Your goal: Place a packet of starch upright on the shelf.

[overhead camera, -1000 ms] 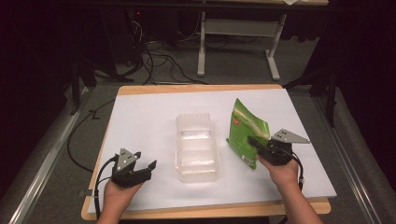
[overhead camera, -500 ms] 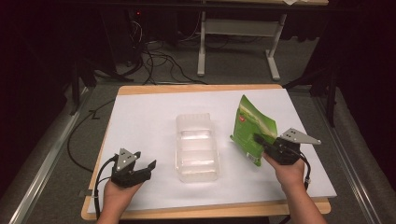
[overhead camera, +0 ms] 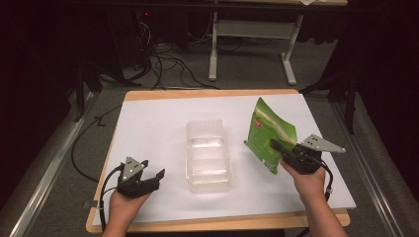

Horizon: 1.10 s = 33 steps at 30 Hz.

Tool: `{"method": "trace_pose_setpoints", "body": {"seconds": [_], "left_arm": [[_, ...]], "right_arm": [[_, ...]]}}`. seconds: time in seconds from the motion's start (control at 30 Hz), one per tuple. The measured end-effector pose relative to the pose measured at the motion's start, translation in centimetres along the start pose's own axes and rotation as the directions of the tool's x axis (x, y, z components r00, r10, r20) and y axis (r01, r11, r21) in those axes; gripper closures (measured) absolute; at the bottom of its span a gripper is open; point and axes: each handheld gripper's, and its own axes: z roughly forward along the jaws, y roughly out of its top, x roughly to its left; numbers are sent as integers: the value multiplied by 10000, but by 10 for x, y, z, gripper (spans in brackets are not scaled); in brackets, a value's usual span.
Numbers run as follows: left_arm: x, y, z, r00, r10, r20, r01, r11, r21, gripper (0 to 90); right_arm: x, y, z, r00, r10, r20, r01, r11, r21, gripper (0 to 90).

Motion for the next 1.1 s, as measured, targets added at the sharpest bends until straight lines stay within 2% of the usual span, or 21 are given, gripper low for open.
{"method": "trace_pose_setpoints", "body": {"seconds": [0.27, 0.43, 0.6, 0.8, 1.0, 1.1], "left_arm": [[1, 0, 0, 10000, -29, -37, 29, 10000, -60, 319], [1, 0, -1, 10000, -37, -62, 37, 10000, -74, 320], [3, -1, -2, 10000, -63, -76, 62, 9999, -116, 319], [5, 0, -3, 9999, -105, -86, 103, 9998, -184, 319], [7, -1, -4, 9999, -68, -130, 66, 9998, -167, 319], [8, -1, -4, 9997, -179, -194, 175, 9996, -205, 319]], "right_arm": [[5, 8, -2, 9993, -221, -304, 214, 9995, -224, 816], [11, 18, -1, 9979, -279, -591, 245, 9981, -569, 817], [16, 27, 10, 9956, -468, -817, 429, 9979, -480, 816], [22, 41, 26, 9943, -705, -804, 670, 9967, -454, 816], [27, 57, 39, 9901, -898, -1081, 786, 9915, -1034, 816], [27, 55, 43, 9879, -712, -1379, 529, 9898, -1326, 817]]}}
